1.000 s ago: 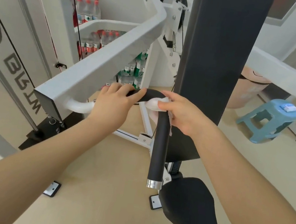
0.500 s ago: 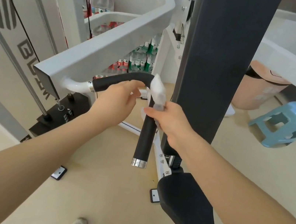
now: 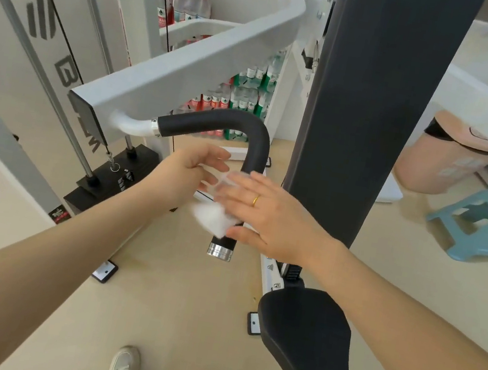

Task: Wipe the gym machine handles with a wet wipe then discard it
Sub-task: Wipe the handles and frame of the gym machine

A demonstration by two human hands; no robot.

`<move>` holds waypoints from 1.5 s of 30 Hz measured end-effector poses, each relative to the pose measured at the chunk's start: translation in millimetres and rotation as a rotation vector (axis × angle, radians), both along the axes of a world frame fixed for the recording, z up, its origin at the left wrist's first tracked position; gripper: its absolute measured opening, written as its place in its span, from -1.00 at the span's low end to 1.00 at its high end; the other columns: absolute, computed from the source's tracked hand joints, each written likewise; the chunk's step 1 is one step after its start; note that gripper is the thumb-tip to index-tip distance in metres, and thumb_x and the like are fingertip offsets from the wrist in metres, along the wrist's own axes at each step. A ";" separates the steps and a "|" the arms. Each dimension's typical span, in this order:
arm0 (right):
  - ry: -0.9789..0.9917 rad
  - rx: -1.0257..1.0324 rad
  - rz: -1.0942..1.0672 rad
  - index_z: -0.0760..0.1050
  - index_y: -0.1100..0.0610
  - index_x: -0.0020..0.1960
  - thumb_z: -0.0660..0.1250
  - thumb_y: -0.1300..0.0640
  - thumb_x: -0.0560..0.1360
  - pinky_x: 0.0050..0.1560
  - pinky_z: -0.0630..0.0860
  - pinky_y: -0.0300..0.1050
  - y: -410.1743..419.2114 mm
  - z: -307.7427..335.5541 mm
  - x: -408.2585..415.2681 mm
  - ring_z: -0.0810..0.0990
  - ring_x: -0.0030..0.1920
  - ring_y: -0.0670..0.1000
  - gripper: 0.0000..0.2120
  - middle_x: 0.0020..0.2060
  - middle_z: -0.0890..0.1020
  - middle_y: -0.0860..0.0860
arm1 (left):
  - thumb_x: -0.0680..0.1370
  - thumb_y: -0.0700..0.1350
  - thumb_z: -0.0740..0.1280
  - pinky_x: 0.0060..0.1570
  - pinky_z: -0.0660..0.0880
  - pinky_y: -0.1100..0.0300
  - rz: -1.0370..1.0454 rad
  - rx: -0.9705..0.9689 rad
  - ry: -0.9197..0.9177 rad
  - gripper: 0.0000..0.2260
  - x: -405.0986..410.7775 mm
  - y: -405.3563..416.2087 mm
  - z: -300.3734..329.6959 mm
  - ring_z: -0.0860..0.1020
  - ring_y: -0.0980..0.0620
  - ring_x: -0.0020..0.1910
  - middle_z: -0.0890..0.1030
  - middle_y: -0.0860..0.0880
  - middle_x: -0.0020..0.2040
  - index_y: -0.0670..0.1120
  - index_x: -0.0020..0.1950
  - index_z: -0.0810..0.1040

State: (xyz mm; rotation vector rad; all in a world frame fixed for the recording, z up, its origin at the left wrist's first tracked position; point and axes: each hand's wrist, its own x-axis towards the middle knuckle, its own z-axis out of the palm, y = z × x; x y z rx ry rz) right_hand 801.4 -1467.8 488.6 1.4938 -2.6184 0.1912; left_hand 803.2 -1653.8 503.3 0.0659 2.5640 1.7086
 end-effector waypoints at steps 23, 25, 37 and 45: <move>0.106 -0.318 -0.295 0.59 0.19 0.05 0.28 0.24 0.50 -0.01 0.58 0.02 49.6 -11.9 -12.0 0.62 -0.02 0.12 -0.82 -0.06 0.66 0.12 | 0.60 -0.19 0.16 0.01 0.52 0.18 0.006 -0.007 -0.083 -0.81 -2.8 4.3 6.9 0.59 0.08 -0.11 0.62 0.00 0.00 -0.07 0.11 0.54; -0.317 -0.592 -0.809 0.55 0.09 0.11 0.24 0.26 0.53 0.03 0.53 -0.10 35.8 -10.9 -15.6 0.57 0.06 0.05 -0.78 0.00 0.62 0.05 | 0.61 -0.06 0.15 0.03 0.52 0.16 -0.031 -0.030 -0.110 -0.78 -2.6 10.4 6.5 0.59 0.05 -0.08 0.62 0.00 0.00 -0.05 0.14 0.53; -1.765 -1.344 -0.816 0.46 0.21 0.25 0.06 0.06 0.61 0.07 0.52 0.02 -16.4 -2.7 18.2 0.62 0.00 0.08 -0.65 -0.04 0.64 0.11 | 0.55 0.00 0.27 -0.20 0.35 0.37 -0.082 -0.182 -0.082 -0.70 -1.0 23.5 7.3 0.53 0.17 -0.09 0.57 0.09 0.02 0.08 0.29 0.48; -1.953 -1.255 -0.647 0.38 0.28 0.32 0.07 0.24 0.55 0.23 0.46 0.06 -8.4 -14.3 32.6 0.54 0.20 0.17 -0.63 0.22 0.53 0.25 | 0.54 0.01 0.27 0.01 0.29 0.29 -0.089 -0.220 -0.095 -0.69 -2.1 22.6 9.0 0.48 0.14 0.02 0.57 0.08 0.08 0.04 0.29 0.50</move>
